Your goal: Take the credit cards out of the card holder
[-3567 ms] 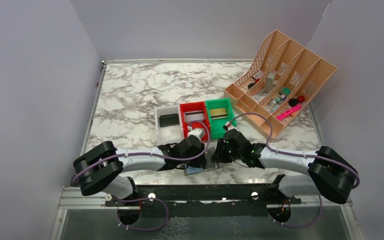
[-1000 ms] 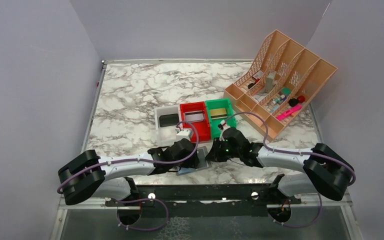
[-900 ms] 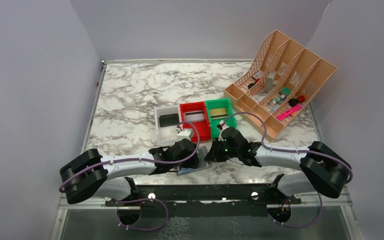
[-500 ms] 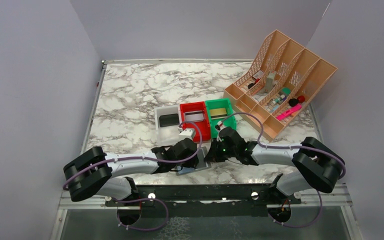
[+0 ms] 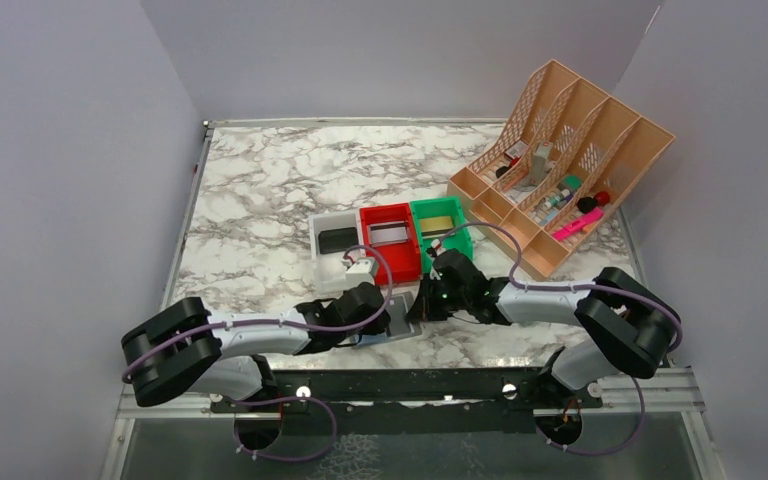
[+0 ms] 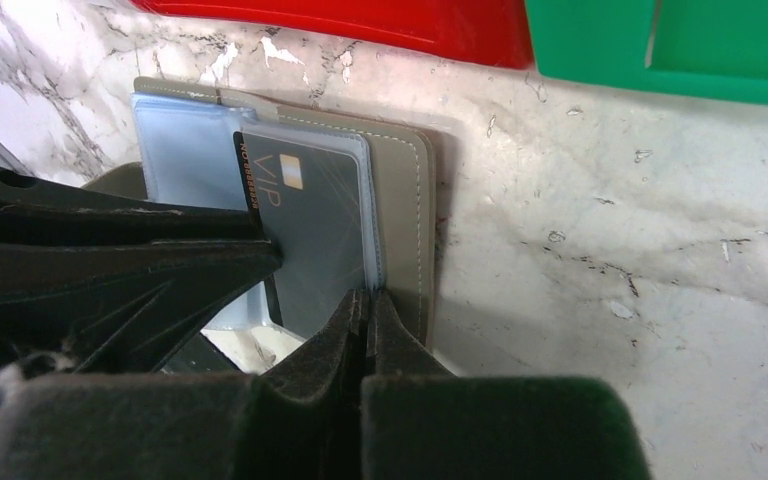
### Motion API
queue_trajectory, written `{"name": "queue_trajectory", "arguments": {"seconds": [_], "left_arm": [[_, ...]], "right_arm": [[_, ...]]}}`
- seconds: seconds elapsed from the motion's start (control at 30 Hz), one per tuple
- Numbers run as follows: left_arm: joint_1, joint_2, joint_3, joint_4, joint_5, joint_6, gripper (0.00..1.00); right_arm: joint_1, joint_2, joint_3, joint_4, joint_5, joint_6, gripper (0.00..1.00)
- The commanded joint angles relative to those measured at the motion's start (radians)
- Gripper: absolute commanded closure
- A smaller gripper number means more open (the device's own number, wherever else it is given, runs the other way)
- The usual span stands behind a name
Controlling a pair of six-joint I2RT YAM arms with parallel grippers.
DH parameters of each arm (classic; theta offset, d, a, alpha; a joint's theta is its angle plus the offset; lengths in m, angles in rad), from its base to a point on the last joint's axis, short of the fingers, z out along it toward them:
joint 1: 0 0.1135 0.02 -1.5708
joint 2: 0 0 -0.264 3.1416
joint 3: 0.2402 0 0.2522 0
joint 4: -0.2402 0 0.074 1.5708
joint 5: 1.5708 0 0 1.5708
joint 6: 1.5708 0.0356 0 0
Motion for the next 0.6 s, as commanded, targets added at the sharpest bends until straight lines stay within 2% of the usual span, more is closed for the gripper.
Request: {"name": "queue_trajectory", "arguments": {"seconds": [0.0, 0.17, 0.57], "left_arm": [[-0.005, 0.021, -0.038, 0.031, -0.008, -0.043, 0.85], [-0.004, -0.032, -0.062, 0.021, -0.015, -0.044, 1.0], [-0.005, -0.124, -0.082, -0.053, -0.025, -0.026, 1.0]], "right_arm": [[0.011, 0.051, 0.002, -0.029, 0.032, 0.004, 0.99], [0.012, 0.036, -0.003, -0.04, 0.063, 0.017, 0.99], [0.012, 0.018, -0.006, -0.062, 0.103, 0.03, 0.99]]}}
